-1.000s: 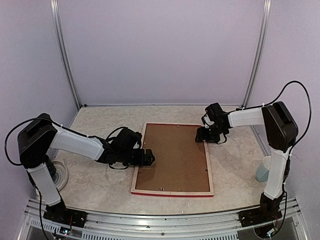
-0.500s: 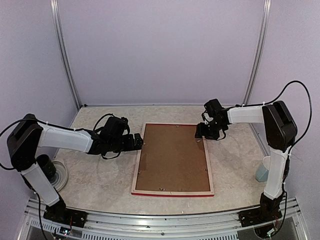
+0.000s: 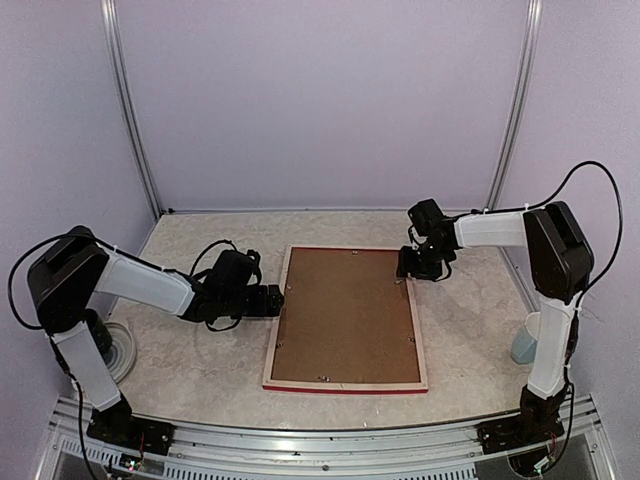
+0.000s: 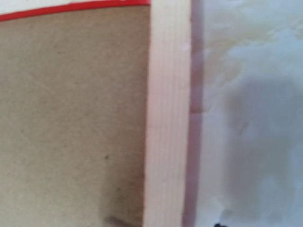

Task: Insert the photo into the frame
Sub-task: Rotate the photo frame at the center of the board.

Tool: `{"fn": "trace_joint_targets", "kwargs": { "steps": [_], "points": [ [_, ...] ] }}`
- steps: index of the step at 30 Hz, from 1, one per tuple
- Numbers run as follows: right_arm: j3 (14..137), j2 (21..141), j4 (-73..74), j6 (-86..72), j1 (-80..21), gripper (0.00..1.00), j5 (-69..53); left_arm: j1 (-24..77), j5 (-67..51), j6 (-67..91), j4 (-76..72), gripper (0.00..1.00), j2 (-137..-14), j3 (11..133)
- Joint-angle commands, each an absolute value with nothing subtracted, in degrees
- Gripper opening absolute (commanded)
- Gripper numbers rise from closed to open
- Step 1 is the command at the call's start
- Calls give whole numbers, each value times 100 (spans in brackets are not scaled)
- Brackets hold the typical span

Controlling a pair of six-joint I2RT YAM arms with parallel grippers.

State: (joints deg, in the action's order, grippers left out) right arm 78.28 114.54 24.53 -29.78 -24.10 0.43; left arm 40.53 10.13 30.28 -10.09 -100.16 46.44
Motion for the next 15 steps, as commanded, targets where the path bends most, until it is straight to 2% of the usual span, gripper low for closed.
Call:
{"fn": "trace_joint_targets", "kwargs": {
  "steps": [1,15],
  "points": [
    [7906,11584,2633,-3076,-2449,54,274,4025,909,2848,-1442,89,-10128,4481],
    [7899,11608,2731,-3188,-2558,53,246,3823,535,2916,-1677,84,-10279,4330]
  ]
}}
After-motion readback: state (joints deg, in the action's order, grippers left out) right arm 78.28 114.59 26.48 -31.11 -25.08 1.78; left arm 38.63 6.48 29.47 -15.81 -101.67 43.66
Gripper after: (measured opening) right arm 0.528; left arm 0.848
